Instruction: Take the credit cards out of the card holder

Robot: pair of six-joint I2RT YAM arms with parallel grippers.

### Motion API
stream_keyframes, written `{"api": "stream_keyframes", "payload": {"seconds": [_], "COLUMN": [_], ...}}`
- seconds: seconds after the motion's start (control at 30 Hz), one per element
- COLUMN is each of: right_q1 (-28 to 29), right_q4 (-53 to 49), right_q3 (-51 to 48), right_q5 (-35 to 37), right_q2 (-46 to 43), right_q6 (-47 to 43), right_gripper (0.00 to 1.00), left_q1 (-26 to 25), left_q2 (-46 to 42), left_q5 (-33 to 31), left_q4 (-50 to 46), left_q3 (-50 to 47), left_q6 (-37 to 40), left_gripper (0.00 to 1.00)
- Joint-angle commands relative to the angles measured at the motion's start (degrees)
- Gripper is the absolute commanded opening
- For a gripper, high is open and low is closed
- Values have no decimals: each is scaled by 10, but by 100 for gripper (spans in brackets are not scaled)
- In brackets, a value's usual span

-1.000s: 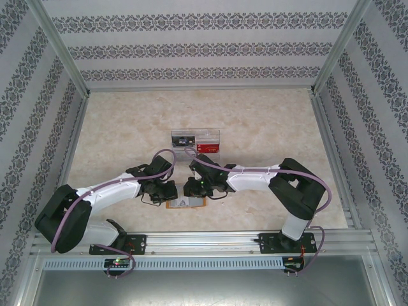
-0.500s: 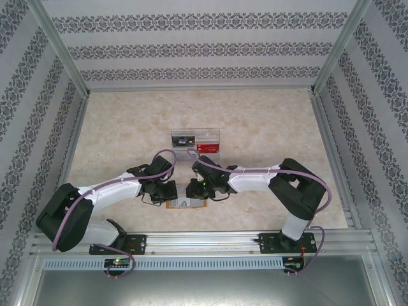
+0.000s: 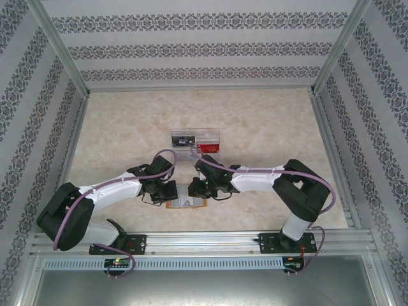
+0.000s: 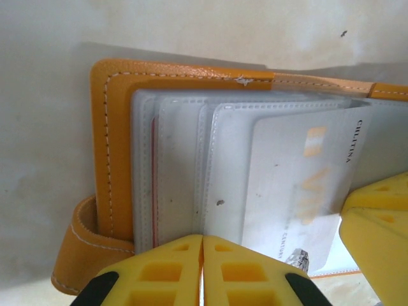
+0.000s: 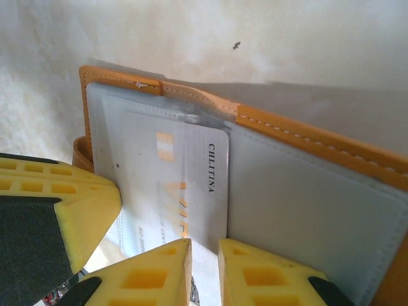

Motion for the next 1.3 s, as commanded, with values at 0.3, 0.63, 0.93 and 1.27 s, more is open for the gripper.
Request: {"api": "stream_keyframes", "payload": {"seconds": [0.3, 0.63, 0.93, 1.27], "right_q1": [-7, -11, -12, -21], "right_q4": [-5, 13, 26, 39], "right_q3": [-24, -21, -14, -37], "right_q5": [21, -6, -16, -20], "right_q2": [-44, -6, 13, 8], "right_q6": [2, 6, 9, 19], "right_gripper": [25, 25, 17, 0], "left_q1": [6, 6, 6, 5], "left_q2": [21, 21, 20, 30], "left_q5": [-10, -9, -7, -28], "left_q4": [-15, -15, -17, -39], "left_q3": [-4, -3, -2, 4], "left_q6": [-4, -3, -2, -5], "left_gripper": [10, 10, 9, 4]}}
